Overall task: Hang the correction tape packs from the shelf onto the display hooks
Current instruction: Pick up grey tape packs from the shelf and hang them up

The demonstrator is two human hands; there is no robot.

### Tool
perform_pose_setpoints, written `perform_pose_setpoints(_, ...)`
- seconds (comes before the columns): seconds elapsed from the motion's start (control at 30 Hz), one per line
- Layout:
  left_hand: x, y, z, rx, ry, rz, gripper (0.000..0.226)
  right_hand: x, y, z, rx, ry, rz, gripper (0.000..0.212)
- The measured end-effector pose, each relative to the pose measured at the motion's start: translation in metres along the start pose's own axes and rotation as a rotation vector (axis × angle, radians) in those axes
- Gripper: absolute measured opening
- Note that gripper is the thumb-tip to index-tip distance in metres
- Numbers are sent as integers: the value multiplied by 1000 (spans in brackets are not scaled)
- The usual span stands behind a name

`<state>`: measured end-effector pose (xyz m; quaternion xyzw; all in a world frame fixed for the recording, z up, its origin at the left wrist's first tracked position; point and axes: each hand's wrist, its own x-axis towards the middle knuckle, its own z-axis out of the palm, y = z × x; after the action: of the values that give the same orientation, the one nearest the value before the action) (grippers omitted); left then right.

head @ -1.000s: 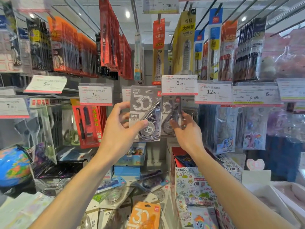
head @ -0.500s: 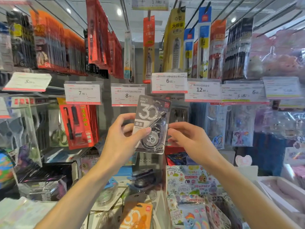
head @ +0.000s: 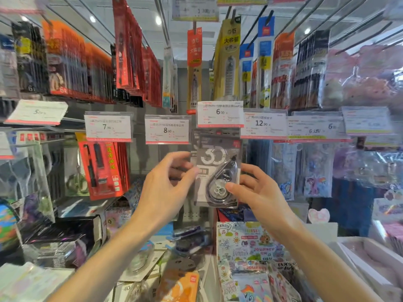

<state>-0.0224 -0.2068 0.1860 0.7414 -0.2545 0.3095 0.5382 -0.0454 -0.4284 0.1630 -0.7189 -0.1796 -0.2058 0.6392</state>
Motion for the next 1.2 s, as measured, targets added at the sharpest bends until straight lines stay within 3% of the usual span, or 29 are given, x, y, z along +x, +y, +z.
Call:
perform_pose_setpoints(0.1,17,13,-14,177,59,215,31,-3,0,-11,-11,34,-7,44)
perform_pose_setpoints(0.23,51,37,-17,363,6,444,44,-5,-2,-16,-45,62,-28,62)
perform_pose_setpoints(0.4,74,48,-23,448,33,676,23,-9,1,-22,-113,69,-64,51)
perform_pose_setpoints(1.0,72,54,-27,372,41,590,19,10,-20,3,-193,67,-168,46)
perform_pose_setpoints(1.2,70,50,-28,367,27,558,21,13,-15,8,-209,98,-155,59)
